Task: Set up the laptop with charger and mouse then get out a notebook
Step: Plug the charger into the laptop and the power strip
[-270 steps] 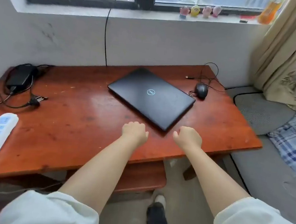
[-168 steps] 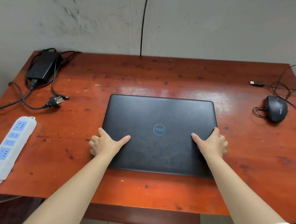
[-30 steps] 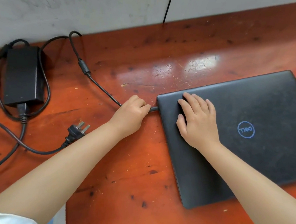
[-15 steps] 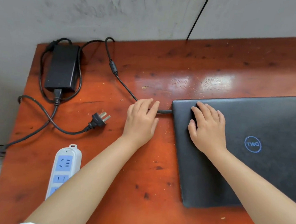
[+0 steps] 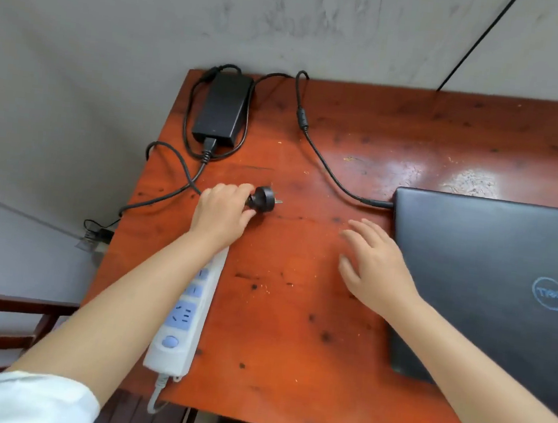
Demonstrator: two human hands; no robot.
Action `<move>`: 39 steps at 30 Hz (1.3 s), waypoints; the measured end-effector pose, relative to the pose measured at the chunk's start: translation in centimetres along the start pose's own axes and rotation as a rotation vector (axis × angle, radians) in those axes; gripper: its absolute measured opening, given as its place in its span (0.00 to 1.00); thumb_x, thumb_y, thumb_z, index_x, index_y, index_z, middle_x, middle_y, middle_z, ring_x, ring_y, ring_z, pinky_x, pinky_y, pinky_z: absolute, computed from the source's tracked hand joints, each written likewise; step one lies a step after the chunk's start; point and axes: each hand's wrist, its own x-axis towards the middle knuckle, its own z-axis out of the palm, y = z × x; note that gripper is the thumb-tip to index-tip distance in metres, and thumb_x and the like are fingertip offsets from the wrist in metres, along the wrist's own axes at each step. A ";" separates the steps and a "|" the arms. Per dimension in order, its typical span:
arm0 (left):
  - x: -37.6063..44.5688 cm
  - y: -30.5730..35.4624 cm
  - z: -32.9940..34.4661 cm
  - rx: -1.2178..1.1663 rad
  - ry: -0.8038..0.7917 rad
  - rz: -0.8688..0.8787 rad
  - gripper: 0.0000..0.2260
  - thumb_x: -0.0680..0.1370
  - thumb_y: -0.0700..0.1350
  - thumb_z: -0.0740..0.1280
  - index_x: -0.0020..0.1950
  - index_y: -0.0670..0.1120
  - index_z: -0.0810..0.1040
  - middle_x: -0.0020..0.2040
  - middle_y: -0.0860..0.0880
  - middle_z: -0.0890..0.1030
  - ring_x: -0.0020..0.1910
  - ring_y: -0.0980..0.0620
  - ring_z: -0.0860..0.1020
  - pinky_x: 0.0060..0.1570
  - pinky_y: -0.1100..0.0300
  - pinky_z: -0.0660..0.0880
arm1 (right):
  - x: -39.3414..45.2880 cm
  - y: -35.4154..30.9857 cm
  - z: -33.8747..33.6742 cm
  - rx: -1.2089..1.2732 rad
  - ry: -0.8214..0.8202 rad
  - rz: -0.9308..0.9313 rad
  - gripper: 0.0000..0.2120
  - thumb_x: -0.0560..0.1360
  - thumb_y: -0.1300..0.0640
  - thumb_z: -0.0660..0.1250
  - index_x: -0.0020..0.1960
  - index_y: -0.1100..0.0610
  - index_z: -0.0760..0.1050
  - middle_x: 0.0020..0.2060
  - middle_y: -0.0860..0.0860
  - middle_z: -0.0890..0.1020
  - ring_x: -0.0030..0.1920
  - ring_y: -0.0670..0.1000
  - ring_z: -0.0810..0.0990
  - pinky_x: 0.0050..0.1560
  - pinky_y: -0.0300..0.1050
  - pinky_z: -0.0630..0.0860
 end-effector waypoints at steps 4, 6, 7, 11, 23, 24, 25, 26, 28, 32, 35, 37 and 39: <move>-2.2 -2.8 -2.2 -0.040 0.126 0.216 0.18 0.73 0.45 0.69 0.61 0.42 0.74 0.46 0.38 0.81 0.49 0.39 0.77 0.46 0.47 0.71 | 0.3 -4.0 4.1 0.049 -0.054 0.142 0.21 0.74 0.60 0.63 0.66 0.62 0.67 0.70 0.60 0.67 0.72 0.59 0.59 0.71 0.60 0.56; -3.8 -5.1 -3.4 -0.052 0.140 0.294 0.15 0.73 0.43 0.69 0.58 0.40 0.76 0.43 0.37 0.82 0.45 0.38 0.78 0.43 0.46 0.72 | 0.2 -5.8 6.4 0.017 -0.065 0.212 0.22 0.76 0.56 0.59 0.69 0.58 0.63 0.73 0.57 0.61 0.74 0.56 0.54 0.72 0.60 0.49; -4.6 -6.3 -4.0 -0.041 0.107 0.323 0.15 0.73 0.43 0.69 0.58 0.40 0.76 0.43 0.37 0.82 0.45 0.38 0.79 0.43 0.46 0.73 | 0.0 -6.5 7.4 -0.014 -0.077 0.227 0.23 0.76 0.54 0.58 0.70 0.58 0.61 0.74 0.57 0.59 0.74 0.56 0.52 0.72 0.61 0.47; -6.5 -9.5 -5.2 0.081 -0.168 0.353 0.13 0.76 0.50 0.64 0.56 0.44 0.76 0.47 0.41 0.80 0.49 0.41 0.78 0.42 0.51 0.72 | 0.0 -7.9 9.6 -0.153 -0.064 0.271 0.24 0.76 0.51 0.57 0.70 0.57 0.60 0.74 0.58 0.58 0.74 0.58 0.52 0.72 0.64 0.46; -3.9 -9.9 -5.8 0.176 -0.385 0.303 0.15 0.77 0.52 0.60 0.33 0.46 0.67 0.31 0.50 0.69 0.35 0.47 0.71 0.28 0.60 0.63 | -0.2 -9.3 9.2 -0.185 0.002 0.315 0.27 0.71 0.50 0.53 0.67 0.59 0.67 0.71 0.60 0.65 0.72 0.60 0.60 0.71 0.63 0.52; -3.5 -10.1 -5.9 0.153 -0.416 0.296 0.17 0.77 0.51 0.60 0.30 0.47 0.66 0.29 0.51 0.68 0.32 0.49 0.70 0.26 0.61 0.61 | -0.1 -9.3 9.3 -0.185 0.003 0.317 0.27 0.71 0.50 0.53 0.67 0.59 0.67 0.71 0.60 0.65 0.72 0.60 0.60 0.71 0.62 0.52; -3.1 -10.3 -5.9 0.134 -0.444 0.295 0.18 0.77 0.51 0.60 0.28 0.48 0.65 0.28 0.51 0.68 0.29 0.50 0.68 0.25 0.61 0.60 | -0.1 -9.3 9.3 -0.183 0.004 0.318 0.27 0.71 0.50 0.54 0.67 0.59 0.67 0.71 0.60 0.65 0.72 0.59 0.60 0.71 0.62 0.51; -2.7 -10.4 -6.0 0.118 -0.469 0.300 0.19 0.77 0.51 0.60 0.27 0.48 0.65 0.27 0.50 0.67 0.27 0.52 0.66 0.25 0.61 0.59 | -0.1 -9.3 9.4 -0.178 0.003 0.319 0.27 0.71 0.49 0.54 0.67 0.59 0.67 0.71 0.59 0.65 0.72 0.59 0.60 0.71 0.62 0.51; -2.3 -10.7 -6.1 0.100 -0.503 0.324 0.18 0.77 0.50 0.60 0.29 0.46 0.69 0.27 0.49 0.68 0.27 0.52 0.66 0.26 0.60 0.59 | -0.1 -9.3 9.3 -0.171 0.009 0.324 0.27 0.71 0.49 0.54 0.67 0.58 0.67 0.71 0.59 0.65 0.72 0.59 0.60 0.71 0.62 0.51; -2.5 -11.1 -5.9 0.106 -0.487 0.427 0.11 0.78 0.50 0.60 0.50 0.43 0.75 0.36 0.48 0.75 0.36 0.48 0.72 0.35 0.56 0.68 | -0.2 -9.2 9.1 -0.160 0.015 0.326 0.25 0.72 0.50 0.55 0.67 0.58 0.67 0.71 0.59 0.65 0.72 0.59 0.59 0.72 0.61 0.51; -3.3 -11.5 -5.3 0.063 -0.449 0.419 0.13 0.78 0.50 0.60 0.59 0.46 0.67 0.33 0.51 0.71 0.36 0.47 0.72 0.37 0.54 0.70 | -0.3 -9.1 9.3 -0.142 0.022 0.319 0.23 0.74 0.52 0.59 0.67 0.58 0.67 0.71 0.59 0.65 0.72 0.59 0.59 0.72 0.61 0.50; -3.7 -11.7 -4.9 0.061 -0.395 0.431 0.12 0.78 0.49 0.60 0.58 0.45 0.66 0.30 0.53 0.69 0.34 0.47 0.72 0.34 0.56 0.67 | -0.2 -9.0 9.3 -0.137 0.028 0.316 0.23 0.74 0.52 0.60 0.67 0.58 0.66 0.71 0.58 0.65 0.73 0.58 0.59 0.72 0.61 0.50; -4.1 -11.6 -4.9 0.059 -0.299 0.456 0.10 0.78 0.48 0.61 0.56 0.44 0.69 0.34 0.49 0.74 0.37 0.45 0.74 0.35 0.56 0.67 | -0.2 -8.9 9.3 -0.131 0.029 0.316 0.23 0.74 0.53 0.62 0.68 0.57 0.66 0.72 0.58 0.64 0.73 0.58 0.58 0.72 0.60 0.49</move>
